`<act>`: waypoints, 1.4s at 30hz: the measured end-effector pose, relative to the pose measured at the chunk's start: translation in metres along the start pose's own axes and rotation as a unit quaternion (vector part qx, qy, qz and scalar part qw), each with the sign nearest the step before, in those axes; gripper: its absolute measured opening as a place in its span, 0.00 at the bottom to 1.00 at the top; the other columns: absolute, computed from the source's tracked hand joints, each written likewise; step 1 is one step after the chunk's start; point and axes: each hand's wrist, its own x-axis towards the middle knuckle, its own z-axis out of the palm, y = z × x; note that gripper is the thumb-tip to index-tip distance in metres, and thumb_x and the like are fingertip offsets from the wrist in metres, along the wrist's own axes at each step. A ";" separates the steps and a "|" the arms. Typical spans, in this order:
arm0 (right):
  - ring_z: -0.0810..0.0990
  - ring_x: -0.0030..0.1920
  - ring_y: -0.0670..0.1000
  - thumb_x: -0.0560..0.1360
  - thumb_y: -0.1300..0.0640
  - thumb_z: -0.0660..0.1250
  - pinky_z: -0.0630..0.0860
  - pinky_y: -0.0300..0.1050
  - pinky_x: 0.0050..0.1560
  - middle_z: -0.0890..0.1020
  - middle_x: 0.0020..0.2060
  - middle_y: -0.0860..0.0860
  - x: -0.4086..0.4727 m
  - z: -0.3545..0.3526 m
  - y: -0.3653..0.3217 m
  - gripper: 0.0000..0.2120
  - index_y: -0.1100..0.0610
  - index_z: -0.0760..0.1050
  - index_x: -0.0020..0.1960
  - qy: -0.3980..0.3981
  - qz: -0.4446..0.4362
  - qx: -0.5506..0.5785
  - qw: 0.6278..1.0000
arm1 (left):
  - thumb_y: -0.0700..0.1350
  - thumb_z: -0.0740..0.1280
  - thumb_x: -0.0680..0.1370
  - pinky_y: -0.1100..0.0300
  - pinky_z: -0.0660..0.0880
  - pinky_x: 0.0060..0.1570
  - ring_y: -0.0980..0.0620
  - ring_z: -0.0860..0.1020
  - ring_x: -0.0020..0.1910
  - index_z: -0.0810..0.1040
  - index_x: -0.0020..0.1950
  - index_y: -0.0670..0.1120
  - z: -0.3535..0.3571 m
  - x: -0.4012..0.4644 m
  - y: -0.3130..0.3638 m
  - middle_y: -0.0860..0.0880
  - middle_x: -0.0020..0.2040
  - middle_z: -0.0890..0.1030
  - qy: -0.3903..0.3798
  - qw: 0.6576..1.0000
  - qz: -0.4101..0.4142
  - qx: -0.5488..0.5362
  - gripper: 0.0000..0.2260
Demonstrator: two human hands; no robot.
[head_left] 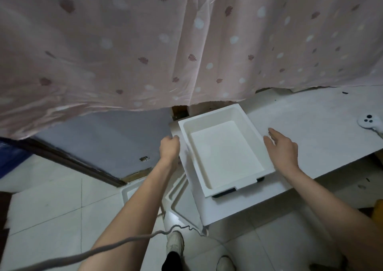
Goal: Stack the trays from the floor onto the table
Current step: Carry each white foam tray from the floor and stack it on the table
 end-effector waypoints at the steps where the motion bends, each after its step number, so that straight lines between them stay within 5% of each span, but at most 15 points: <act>1: 0.73 0.69 0.55 0.81 0.53 0.59 0.61 0.38 0.66 0.75 0.68 0.54 -0.002 -0.003 -0.013 0.21 0.58 0.69 0.72 -0.007 -0.014 0.005 1.000 | 0.44 0.58 0.76 0.55 0.66 0.41 0.48 0.67 0.37 0.67 0.40 0.44 -0.011 -0.006 0.003 0.44 0.38 0.69 0.001 1.000 -0.003 -0.020 0.07; 5: 0.78 0.53 0.61 0.78 0.55 0.59 0.64 0.40 0.53 0.84 0.47 0.54 -0.009 0.003 -0.074 0.13 0.60 0.78 0.54 -0.037 -0.085 0.015 0.996 | 0.45 0.55 0.82 0.58 0.66 0.35 0.50 0.65 0.32 0.74 0.43 0.40 -0.058 -0.017 0.004 0.49 0.33 0.65 0.011 0.997 0.016 -0.081 0.14; 6: 0.78 0.54 0.62 0.78 0.56 0.59 0.63 0.38 0.50 0.85 0.49 0.56 -0.010 0.010 -0.090 0.14 0.62 0.78 0.55 -0.044 -0.100 0.017 0.994 | 0.47 0.55 0.83 0.57 0.63 0.34 0.51 0.62 0.29 0.72 0.48 0.32 -0.070 -0.015 0.001 0.50 0.32 0.64 0.019 0.997 0.024 -0.074 0.18; 8: 0.79 0.60 0.55 0.79 0.56 0.60 0.62 0.31 0.49 0.83 0.58 0.55 -0.020 0.030 -0.118 0.16 0.58 0.78 0.63 -0.059 -0.129 0.016 0.990 | 0.50 0.54 0.83 0.56 0.58 0.33 0.51 0.59 0.28 0.67 0.34 0.41 -0.093 -0.009 -0.010 0.50 0.30 0.62 0.024 0.997 0.031 -0.068 0.20; 13: 0.76 0.65 0.51 0.80 0.54 0.61 0.64 0.35 0.60 0.79 0.64 0.51 -0.056 0.108 -0.178 0.18 0.55 0.74 0.68 -0.135 -0.174 0.040 0.975 | 0.48 0.55 0.82 0.56 0.59 0.33 0.46 0.61 0.32 0.62 0.33 0.49 -0.158 0.009 -0.044 0.50 0.30 0.64 0.049 0.995 0.004 -0.086 0.17; 15: 0.76 0.65 0.50 0.79 0.53 0.62 0.63 0.34 0.60 0.79 0.65 0.51 -0.070 0.151 -0.196 0.19 0.55 0.74 0.69 -0.168 -0.179 0.044 0.969 | 0.49 0.55 0.81 0.54 0.68 0.44 0.49 0.62 0.44 0.72 0.38 0.45 -0.185 0.021 -0.068 0.46 0.37 0.74 0.052 0.994 -0.014 -0.092 0.15; 16: 0.75 0.66 0.50 0.79 0.53 0.62 0.63 0.34 0.60 0.78 0.65 0.51 -0.075 0.189 -0.204 0.19 0.56 0.74 0.69 -0.184 -0.176 0.050 0.966 | 0.50 0.56 0.82 0.49 0.72 0.54 0.41 0.75 0.50 0.77 0.47 0.40 -0.206 0.036 -0.088 0.43 0.47 0.81 0.053 0.994 -0.029 -0.093 0.16; 17: 0.75 0.66 0.50 0.79 0.52 0.63 0.64 0.35 0.62 0.78 0.66 0.51 -0.079 0.206 -0.209 0.20 0.56 0.73 0.69 -0.193 -0.168 0.055 0.965 | 0.50 0.57 0.82 0.43 0.70 0.63 0.38 0.70 0.70 0.78 0.58 0.34 -0.214 0.043 -0.099 0.38 0.61 0.80 0.058 0.994 -0.033 -0.091 0.21; 19: 0.74 0.67 0.51 0.79 0.51 0.63 0.65 0.40 0.67 0.78 0.66 0.52 -0.092 0.267 -0.213 0.21 0.57 0.73 0.69 -0.212 -0.165 0.051 0.962 | 0.50 0.58 0.82 0.40 0.65 0.69 0.32 0.68 0.69 0.71 0.67 0.30 -0.239 0.066 -0.136 0.33 0.70 0.71 0.073 0.992 -0.041 -0.089 0.25; 21: 0.75 0.67 0.54 0.79 0.51 0.62 0.66 0.45 0.68 0.79 0.65 0.55 -0.103 0.329 -0.209 0.21 0.60 0.73 0.68 -0.231 -0.162 0.033 0.959 | 0.50 0.56 0.83 0.56 0.76 0.60 0.40 0.78 0.61 0.75 0.66 0.34 -0.262 0.095 -0.175 0.38 0.65 0.79 0.075 0.993 -0.052 -0.079 0.22; 23: 0.76 0.64 0.59 0.80 0.52 0.61 0.69 0.47 0.63 0.80 0.62 0.60 -0.112 0.400 -0.191 0.19 0.63 0.75 0.65 -0.256 -0.150 0.008 0.955 | 0.50 0.54 0.84 0.69 0.76 0.38 0.56 0.78 0.45 0.78 0.60 0.41 -0.278 0.124 -0.221 0.48 0.52 0.81 0.075 0.992 -0.063 -0.085 0.18; 24: 0.77 0.62 0.60 0.80 0.52 0.60 0.70 0.47 0.60 0.81 0.60 0.61 -0.112 0.434 -0.178 0.19 0.63 0.75 0.64 -0.264 -0.143 -0.006 0.954 | 0.52 0.53 0.84 0.69 0.73 0.39 0.58 0.77 0.43 0.77 0.59 0.43 -0.284 0.140 -0.245 0.50 0.52 0.80 0.072 0.992 -0.066 -0.076 0.18; 29: 0.81 0.56 0.61 0.78 0.49 0.61 0.75 0.50 0.55 0.84 0.52 0.60 -0.104 0.580 -0.093 0.16 0.58 0.78 0.59 -0.314 -0.130 -0.040 0.940 | 0.59 0.50 0.83 0.55 0.61 0.67 0.48 0.66 0.75 0.67 0.76 0.43 -0.299 0.224 -0.367 0.47 0.76 0.68 0.072 0.991 -0.104 -0.051 0.28; 36: 0.79 0.59 0.60 0.79 0.48 0.61 0.69 0.43 0.51 0.81 0.58 0.60 -0.069 0.788 0.063 0.20 0.63 0.75 0.61 -0.347 -0.101 -0.080 0.929 | 0.62 0.50 0.82 0.50 0.57 0.75 0.48 0.62 0.78 0.62 0.79 0.44 -0.276 0.356 -0.568 0.47 0.79 0.63 0.079 0.990 -0.101 -0.057 0.32; 42: 0.77 0.62 0.60 0.79 0.50 0.61 0.71 0.43 0.55 0.79 0.62 0.57 -0.049 0.864 0.134 0.19 0.60 0.74 0.65 -0.321 -0.049 -0.077 0.943 | 0.62 0.50 0.82 0.50 0.56 0.76 0.49 0.61 0.78 0.62 0.79 0.44 -0.263 0.422 -0.666 0.49 0.79 0.63 0.087 0.984 -0.143 -0.067 0.31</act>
